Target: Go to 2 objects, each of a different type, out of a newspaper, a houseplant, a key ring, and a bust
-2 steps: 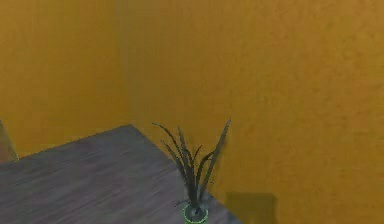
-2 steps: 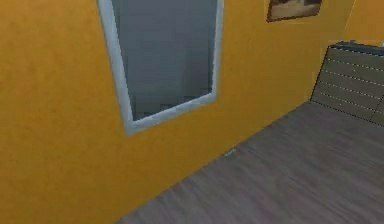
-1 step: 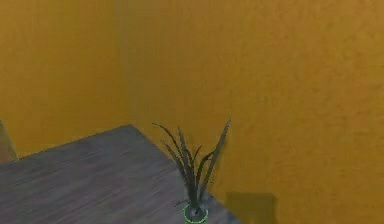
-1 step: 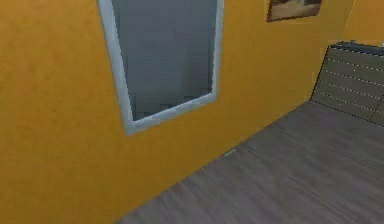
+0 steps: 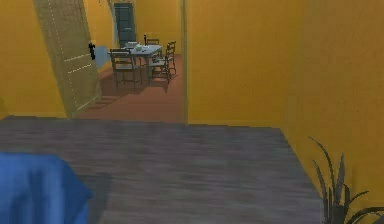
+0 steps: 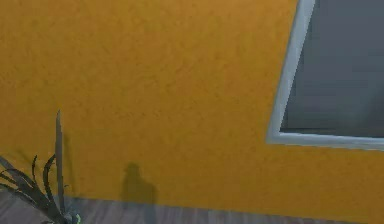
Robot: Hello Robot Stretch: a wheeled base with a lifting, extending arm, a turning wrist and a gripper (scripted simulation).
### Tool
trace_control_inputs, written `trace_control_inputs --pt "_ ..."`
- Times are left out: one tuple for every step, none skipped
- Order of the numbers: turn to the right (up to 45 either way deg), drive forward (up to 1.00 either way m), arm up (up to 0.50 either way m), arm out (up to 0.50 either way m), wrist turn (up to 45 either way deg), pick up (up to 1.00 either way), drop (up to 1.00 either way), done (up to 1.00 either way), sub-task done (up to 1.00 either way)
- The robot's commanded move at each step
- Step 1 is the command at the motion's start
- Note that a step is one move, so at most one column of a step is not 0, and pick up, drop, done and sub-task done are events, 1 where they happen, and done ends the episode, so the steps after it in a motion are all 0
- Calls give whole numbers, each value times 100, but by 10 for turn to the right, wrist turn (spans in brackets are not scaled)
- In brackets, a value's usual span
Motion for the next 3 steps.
trace_control_inputs --pt "-60 0 0 0 0 0 0 0 0" --pt "0 100 0 0 0 0 0 0 0" --pt "-30 0 0 0 0 0 0 0 0"
